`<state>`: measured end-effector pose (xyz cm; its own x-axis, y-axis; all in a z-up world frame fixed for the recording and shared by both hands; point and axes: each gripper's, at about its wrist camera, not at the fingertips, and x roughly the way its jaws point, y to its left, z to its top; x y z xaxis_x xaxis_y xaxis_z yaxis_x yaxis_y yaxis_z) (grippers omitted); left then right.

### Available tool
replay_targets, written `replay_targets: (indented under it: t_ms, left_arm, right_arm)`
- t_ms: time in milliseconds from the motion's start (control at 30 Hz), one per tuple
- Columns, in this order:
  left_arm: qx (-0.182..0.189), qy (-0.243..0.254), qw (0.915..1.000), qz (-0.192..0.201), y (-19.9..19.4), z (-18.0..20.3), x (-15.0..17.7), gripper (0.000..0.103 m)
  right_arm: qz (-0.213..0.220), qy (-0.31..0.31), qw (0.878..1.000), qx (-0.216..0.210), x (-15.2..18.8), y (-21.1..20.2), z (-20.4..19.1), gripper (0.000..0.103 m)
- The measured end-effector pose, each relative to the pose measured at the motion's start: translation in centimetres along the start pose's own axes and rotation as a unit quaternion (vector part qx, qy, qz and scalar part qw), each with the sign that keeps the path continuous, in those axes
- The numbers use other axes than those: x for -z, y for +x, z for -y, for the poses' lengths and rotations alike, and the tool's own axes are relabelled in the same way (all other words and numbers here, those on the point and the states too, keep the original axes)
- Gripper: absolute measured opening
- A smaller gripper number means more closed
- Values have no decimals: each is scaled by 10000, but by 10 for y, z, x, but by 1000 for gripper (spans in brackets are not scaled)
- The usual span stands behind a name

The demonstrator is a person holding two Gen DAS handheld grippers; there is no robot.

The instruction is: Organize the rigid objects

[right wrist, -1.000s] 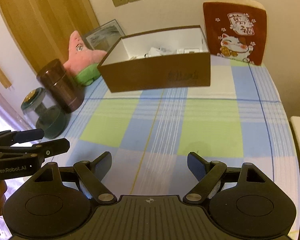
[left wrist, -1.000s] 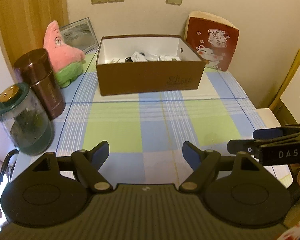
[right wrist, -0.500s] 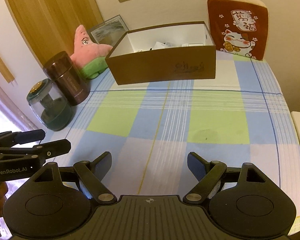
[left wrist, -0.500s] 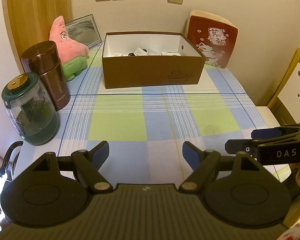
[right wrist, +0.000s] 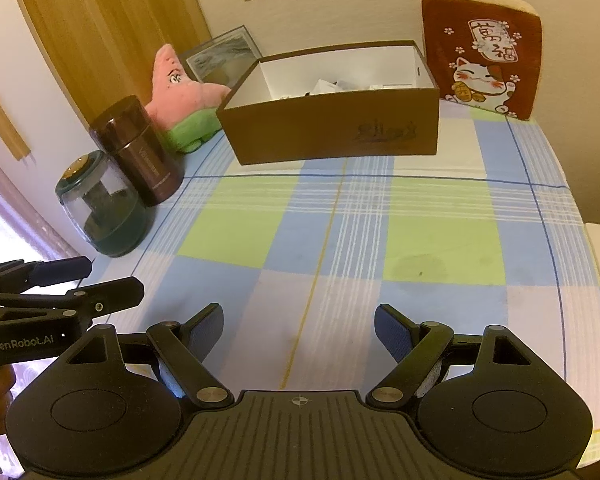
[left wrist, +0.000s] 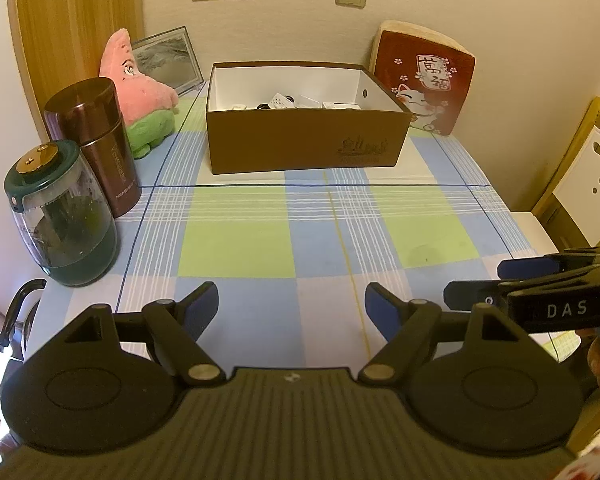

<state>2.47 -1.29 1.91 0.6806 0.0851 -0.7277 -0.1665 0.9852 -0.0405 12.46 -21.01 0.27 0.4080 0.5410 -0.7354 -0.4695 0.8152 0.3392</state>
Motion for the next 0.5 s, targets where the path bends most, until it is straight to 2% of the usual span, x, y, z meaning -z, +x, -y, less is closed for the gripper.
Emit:
replay_targets:
  t_ms: [500]
  left_arm:
    - [11, -39, 10000, -28, 7, 3, -2, 78]
  right_arm:
    - [-50, 20, 10000, 45, -4, 6, 4, 80]
